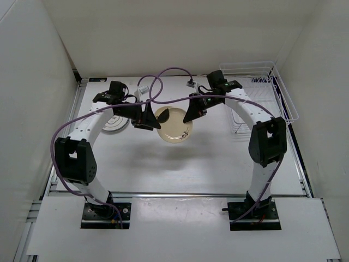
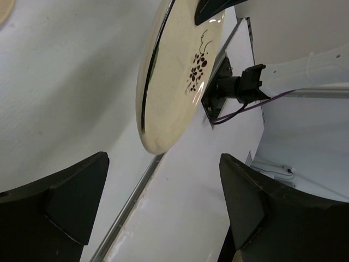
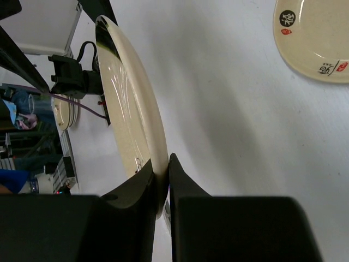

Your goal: Unload the plates from the dish rack

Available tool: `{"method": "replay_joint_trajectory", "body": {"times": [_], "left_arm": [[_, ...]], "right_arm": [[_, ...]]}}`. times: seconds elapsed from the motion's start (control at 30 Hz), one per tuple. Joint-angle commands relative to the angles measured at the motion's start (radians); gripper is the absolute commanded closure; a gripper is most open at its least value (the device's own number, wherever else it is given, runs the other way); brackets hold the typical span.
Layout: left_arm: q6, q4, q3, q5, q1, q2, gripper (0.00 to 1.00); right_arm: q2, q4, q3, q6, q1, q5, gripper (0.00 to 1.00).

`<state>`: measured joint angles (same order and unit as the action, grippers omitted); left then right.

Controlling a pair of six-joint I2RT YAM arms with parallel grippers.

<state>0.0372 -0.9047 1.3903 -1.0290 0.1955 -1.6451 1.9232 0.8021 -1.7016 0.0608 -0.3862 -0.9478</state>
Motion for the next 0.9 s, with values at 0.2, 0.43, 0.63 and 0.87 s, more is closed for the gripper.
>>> {"method": "replay_joint_trajectory", "body": {"times": [0.2,0.43,0.63,0.87], "left_arm": [[-0.008,0.021,0.053,0.029,-0.001,-0.054,0.34],[0.001,0.021,0.095,0.029,-0.001,-0.126,0.43],[0.001,0.021,0.113,0.017,-0.001,-0.148,0.52],[-0.01,0.021,0.113,-0.002,-0.001,-0.148,0.9]], "right_arm": [[0.04,-0.05,-0.098,-0.035,0.0,-0.083,1.0],[0.06,-0.079,-0.118,-0.085,-0.019,-0.123,1.0],[0.079,-0.089,-0.118,-0.107,-0.051,-0.146,1.0],[0.102,-0.099,-0.141,-0.116,-0.069,-0.155,1.0]]}}
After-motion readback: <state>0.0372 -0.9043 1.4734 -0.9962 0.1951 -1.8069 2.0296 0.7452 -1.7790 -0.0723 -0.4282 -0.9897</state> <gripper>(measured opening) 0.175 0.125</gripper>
